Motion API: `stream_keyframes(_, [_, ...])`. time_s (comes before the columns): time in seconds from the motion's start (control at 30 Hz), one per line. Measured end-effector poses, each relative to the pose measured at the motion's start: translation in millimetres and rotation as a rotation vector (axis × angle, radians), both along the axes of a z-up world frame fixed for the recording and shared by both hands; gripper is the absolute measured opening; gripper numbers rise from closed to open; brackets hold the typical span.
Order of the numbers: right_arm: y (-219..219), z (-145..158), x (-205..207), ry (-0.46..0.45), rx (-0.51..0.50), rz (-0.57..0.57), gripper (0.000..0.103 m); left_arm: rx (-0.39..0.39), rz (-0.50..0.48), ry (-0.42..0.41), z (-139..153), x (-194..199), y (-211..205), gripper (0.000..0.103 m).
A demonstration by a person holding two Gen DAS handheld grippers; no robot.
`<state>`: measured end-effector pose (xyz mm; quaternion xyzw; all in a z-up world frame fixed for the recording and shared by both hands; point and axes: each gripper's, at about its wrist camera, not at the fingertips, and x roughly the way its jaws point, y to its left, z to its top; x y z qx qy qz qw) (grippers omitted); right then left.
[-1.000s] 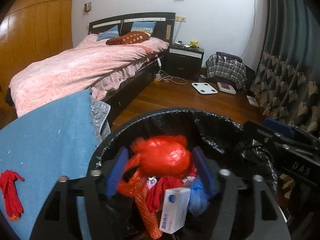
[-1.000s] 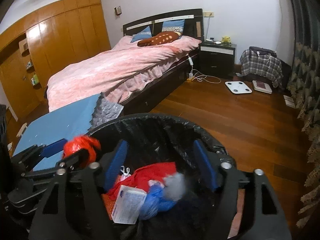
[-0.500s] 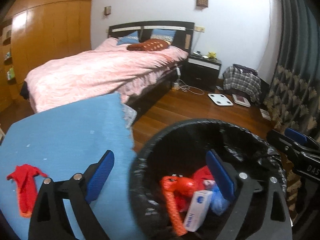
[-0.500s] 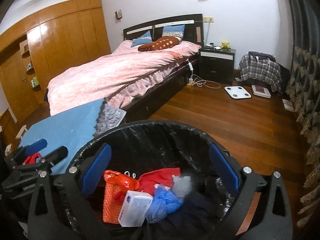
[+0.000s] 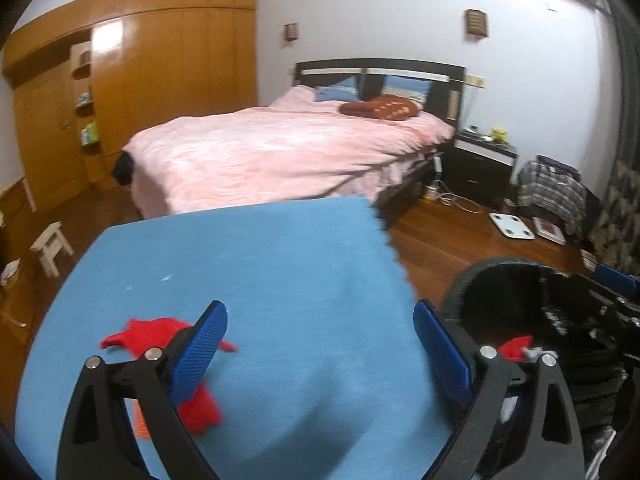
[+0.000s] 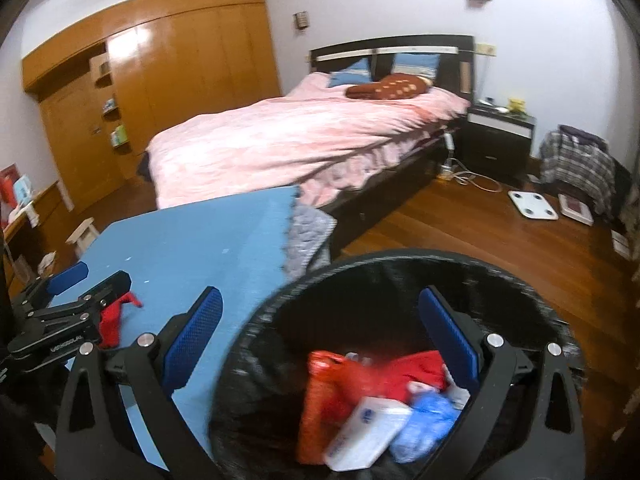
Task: Collect trash
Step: 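Move both tools back to the red cloth on the orange mesh, then grasp the red cloth with the right gripper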
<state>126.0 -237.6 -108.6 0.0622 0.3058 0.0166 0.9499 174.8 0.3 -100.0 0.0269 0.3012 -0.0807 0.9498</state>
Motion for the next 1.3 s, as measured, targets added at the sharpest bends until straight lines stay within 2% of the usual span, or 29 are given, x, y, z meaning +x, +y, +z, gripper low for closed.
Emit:
stream_keyframes(0.47, [97.0,-8.7,35.3,0.022,-0.001,0.157,0.096,0.020,0.190,0.012,-15.6,0.8,106.2,0.092])
stream_keyframes(1.0, [196.0,-31.9,71.3,0.050,-0.016,0.310,0.096,0.018,0.321,0.056,-38.5,6.5,197.2,0.092])
stream_keyframes(1.3, [252.2,-52.7,89.9,0.096,-0.025,0.401,0.096,0.017,0.355,0.070,-47.7,11.5,227.1,0.092])
